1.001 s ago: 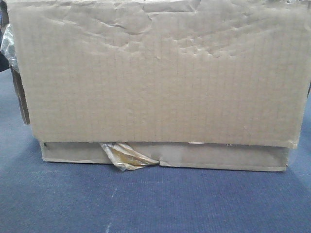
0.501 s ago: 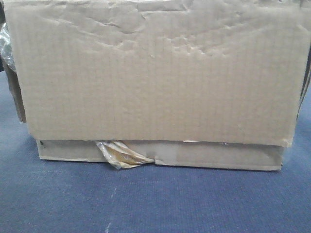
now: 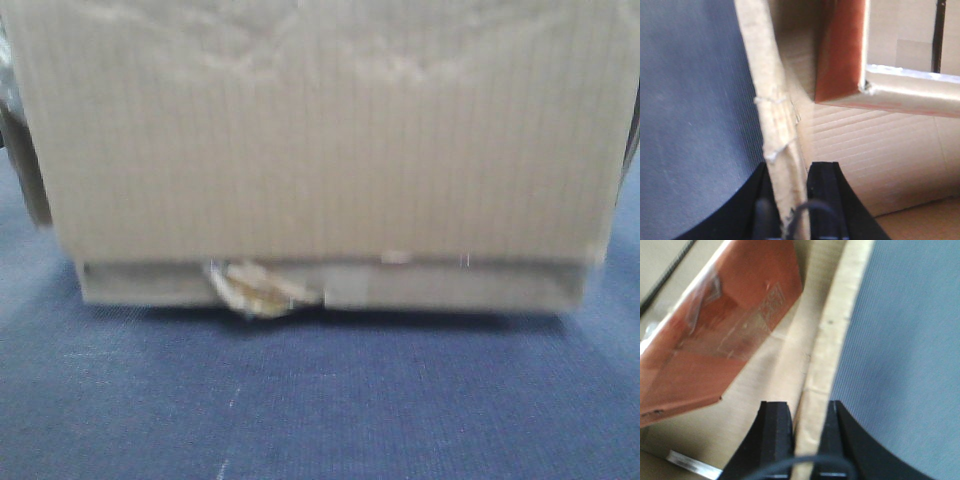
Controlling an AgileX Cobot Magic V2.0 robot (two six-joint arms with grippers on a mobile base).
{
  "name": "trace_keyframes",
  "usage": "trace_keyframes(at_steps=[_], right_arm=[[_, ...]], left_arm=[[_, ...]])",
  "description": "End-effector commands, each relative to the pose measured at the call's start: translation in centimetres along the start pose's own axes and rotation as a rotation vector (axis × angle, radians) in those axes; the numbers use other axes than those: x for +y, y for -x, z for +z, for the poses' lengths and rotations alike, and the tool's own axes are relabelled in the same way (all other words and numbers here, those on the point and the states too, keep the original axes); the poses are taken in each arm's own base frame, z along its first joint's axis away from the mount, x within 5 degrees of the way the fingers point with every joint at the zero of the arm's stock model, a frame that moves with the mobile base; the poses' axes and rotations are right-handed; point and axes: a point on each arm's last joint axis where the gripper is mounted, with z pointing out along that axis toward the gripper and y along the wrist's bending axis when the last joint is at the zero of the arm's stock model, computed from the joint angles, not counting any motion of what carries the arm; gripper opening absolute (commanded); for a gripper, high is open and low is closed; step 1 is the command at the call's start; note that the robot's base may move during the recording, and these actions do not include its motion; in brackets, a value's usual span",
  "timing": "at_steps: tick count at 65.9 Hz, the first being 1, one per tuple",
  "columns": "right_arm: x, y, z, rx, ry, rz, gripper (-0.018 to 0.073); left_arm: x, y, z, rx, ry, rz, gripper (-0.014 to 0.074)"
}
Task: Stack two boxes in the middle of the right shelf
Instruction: 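Lift the stacked boxes off the grey table with both grippers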
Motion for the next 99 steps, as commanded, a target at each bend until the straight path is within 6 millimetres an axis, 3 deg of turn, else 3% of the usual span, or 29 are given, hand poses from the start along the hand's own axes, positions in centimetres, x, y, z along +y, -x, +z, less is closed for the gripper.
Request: trace_keyframes(at_steps=[1,18,31,99], right_arm=[[0.2,1.3,-3.6,-0.173,-0.027,-0.038,-0.0153],[1.2,3.3,-10.2,-0.402,-0.027,-0.068,-0.0153],[1.8,3.8,-14.3,-0.561,-0.029,-0.083,-0.0153],[1.9,3.9,-14.9,-0.585,-0.03,-0.085,-0.0153]], left_arm=[[0.5,0.2,-3.4,-0.104,0.023,0.004,-0.0111],[0.6,1.1,-11.9,-0.403,-0.01,-0.009,-0.0111],[0.7,0.9,-16.6,-0.572,-0.022,-0.014,-0.0111],[0.7,1.4,-17.3,-0.662,-0.026,-0.013,-0.0111]])
